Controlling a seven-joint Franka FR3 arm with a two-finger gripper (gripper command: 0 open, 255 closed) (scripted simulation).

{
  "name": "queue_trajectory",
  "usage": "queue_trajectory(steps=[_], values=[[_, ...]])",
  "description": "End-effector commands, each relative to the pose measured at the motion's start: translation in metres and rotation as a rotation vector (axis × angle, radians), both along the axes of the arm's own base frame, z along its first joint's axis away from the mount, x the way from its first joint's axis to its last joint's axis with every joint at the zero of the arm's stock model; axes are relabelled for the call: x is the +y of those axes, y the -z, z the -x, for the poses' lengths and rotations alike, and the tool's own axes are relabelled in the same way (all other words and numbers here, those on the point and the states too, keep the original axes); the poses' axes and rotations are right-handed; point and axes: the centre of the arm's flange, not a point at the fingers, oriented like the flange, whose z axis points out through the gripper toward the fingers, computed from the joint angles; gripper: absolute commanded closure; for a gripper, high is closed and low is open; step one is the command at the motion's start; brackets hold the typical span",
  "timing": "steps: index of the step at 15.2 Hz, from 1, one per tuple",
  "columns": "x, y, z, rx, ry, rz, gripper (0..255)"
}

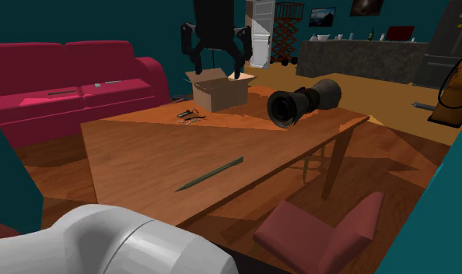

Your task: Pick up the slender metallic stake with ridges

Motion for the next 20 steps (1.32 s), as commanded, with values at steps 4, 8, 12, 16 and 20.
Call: queue_trajectory(steps=[4, 8, 12, 16, 20], values=[[0.012, 0.036, -0.012, 0.02, 0.071, -0.003, 0], [0.027, 0.085, -0.027, 0.047, 0.166, -0.007, 0], [0.041, 0.135, -0.043, 0.074, 0.261, -0.01, 0], [0.053, 0.185, -0.059, 0.101, 0.355, -0.014, 0], [0.064, 0.235, -0.074, 0.129, 0.45, -0.018, 0]])
